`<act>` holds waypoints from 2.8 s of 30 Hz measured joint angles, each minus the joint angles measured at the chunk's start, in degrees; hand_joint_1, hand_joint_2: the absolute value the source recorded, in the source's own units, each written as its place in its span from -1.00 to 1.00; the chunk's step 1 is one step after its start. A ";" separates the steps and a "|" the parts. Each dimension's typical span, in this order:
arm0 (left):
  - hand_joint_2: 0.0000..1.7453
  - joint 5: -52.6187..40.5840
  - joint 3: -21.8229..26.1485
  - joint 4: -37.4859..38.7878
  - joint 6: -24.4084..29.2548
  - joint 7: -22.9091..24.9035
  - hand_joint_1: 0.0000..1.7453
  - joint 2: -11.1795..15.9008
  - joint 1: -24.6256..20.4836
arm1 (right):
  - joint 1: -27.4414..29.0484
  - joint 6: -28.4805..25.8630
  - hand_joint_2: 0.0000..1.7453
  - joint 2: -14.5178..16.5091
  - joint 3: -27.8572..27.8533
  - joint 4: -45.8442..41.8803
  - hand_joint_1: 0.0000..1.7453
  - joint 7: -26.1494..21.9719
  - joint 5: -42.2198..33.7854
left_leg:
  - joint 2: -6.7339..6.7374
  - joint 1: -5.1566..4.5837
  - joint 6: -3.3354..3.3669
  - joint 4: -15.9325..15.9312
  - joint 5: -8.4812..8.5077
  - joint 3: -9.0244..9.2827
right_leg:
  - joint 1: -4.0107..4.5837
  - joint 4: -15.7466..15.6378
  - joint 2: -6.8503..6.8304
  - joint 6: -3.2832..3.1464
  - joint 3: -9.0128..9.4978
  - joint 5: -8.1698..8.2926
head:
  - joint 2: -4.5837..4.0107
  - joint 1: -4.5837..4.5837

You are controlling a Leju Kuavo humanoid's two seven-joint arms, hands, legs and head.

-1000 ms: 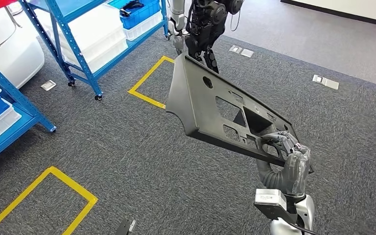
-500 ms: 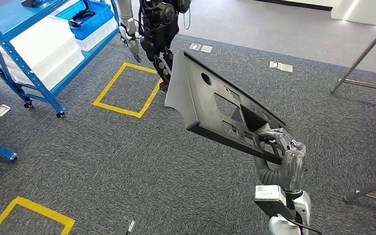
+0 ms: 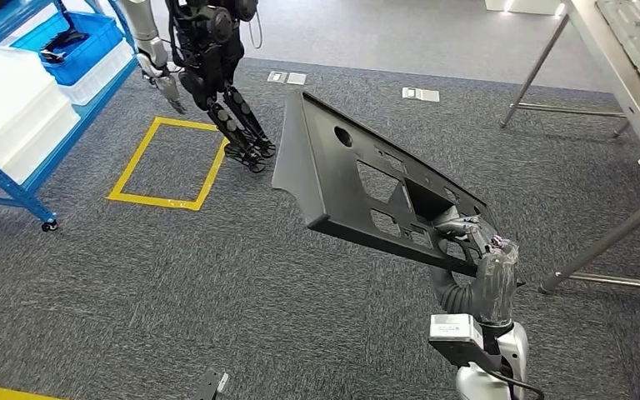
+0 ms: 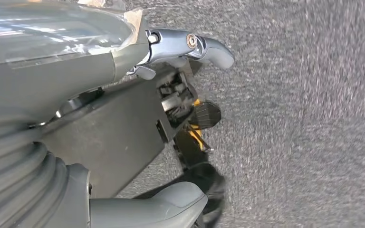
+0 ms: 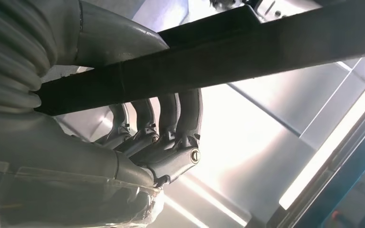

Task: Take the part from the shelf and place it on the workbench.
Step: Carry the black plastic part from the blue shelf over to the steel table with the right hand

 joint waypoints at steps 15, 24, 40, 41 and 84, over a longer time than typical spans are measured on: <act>1.00 0.56 0.00 0.04 -0.10 0.25 -1.00 0.10 0.29 | -0.94 -0.05 1.00 -0.19 0.44 1.53 1.00 -0.75 -1.36 | -9.61 0.62 0.07 4.32 -0.46 -2.69 | 1.08 -0.75 9.56 -3.36 0.47 0.73 | 0.00 -0.40; 1.00 0.45 0.00 0.04 0.02 0.26 -1.00 0.10 0.28 | -1.87 -0.26 1.00 -0.40 1.04 2.05 1.00 -0.85 -1.63 | -4.80 0.07 1.67 -0.50 0.91 -0.57 | 1.03 12.45 4.86 -2.42 -7.44 -4.60 | 0.00 0.15; 1.00 0.38 -0.14 0.07 -0.16 0.78 -1.00 0.07 0.46 | -2.00 -0.37 1.00 -0.42 1.26 2.42 1.00 -0.47 -1.43 | -5.43 0.69 -1.20 16.39 -8.84 -7.33 | 0.17 -0.96 4.86 -2.91 0.28 0.77 | 0.00 -0.38; 1.00 0.38 -0.16 0.08 -0.17 0.91 -1.00 0.09 0.53 | -1.97 -0.37 1.00 -0.44 1.25 2.43 1.00 -0.45 -1.40 | -5.53 0.69 -1.09 17.47 -8.56 -8.11 | 0.26 -0.94 5.69 -2.94 0.30 0.78 | 0.00 -0.38; 1.00 0.38 -1.64 -0.61 1.49 6.85 -1.00 -1.01 -3.10 | -4.71 0.43 1.00 0.34 1.84 2.90 1.00 1.90 -0.38 | -6.18 0.87 0.96 0.41 0.98 -1.62 | 0.31 7.40 5.55 -1.49 -5.45 -2.20 | 0.00 0.31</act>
